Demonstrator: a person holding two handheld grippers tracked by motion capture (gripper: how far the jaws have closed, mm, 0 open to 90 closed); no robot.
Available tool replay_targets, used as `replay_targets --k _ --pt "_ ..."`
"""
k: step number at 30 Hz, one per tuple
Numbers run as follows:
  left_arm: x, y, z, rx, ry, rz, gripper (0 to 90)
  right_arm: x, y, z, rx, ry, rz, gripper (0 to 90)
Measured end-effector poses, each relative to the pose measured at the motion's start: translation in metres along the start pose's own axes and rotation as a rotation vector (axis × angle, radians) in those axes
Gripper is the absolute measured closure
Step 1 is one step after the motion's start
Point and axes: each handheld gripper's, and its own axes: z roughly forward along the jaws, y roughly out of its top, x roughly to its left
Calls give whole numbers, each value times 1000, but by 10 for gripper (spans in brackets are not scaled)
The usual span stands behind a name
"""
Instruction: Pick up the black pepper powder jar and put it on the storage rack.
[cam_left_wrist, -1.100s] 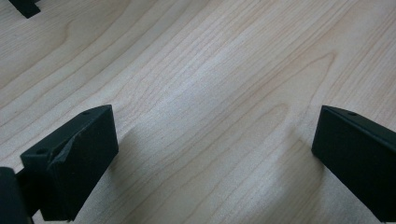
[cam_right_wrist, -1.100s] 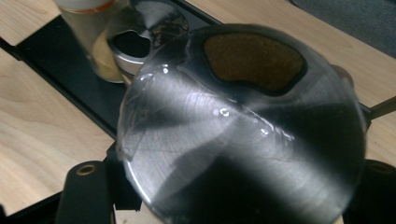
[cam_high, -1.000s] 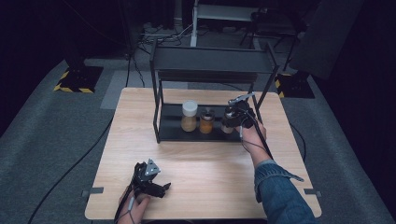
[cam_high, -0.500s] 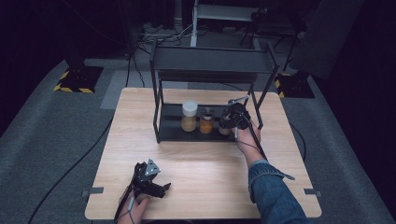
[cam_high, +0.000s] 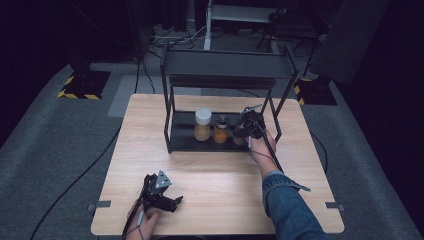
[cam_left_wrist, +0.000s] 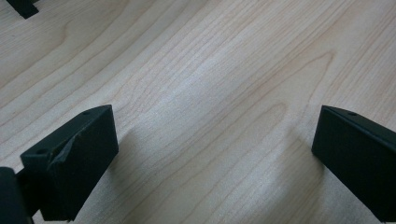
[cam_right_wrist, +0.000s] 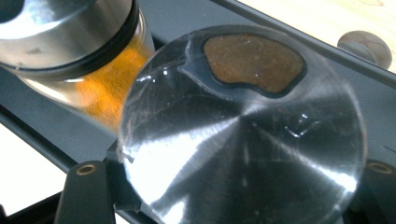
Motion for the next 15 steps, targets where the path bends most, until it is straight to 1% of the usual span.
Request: replay_targets --k 6,7,9,11,12,14,15 --pt "0 0 0 -1 0 0 0 0 -2 3 -20 2 6 298" --pt "0 0 0 0 0 0 0 -1 -2 3 -19 5 5 270" --pt "0 0 0 -1 0 -1 0 -3 -2 2 -20 18 21 194" --pt "0 0 0 -1 0 0 0 -1 -3 -3 -30 0 29 116" --pt "0 0 0 0 0 1 0 1 -3 -6 -33 -8 30 91" --pt "0 0 0 1 -1 5 0 3 -5 -15 -47 -6 31 81" --pt "0 0 0 0 -1 7 0 5 -4 -18 -49 -11 14 71"
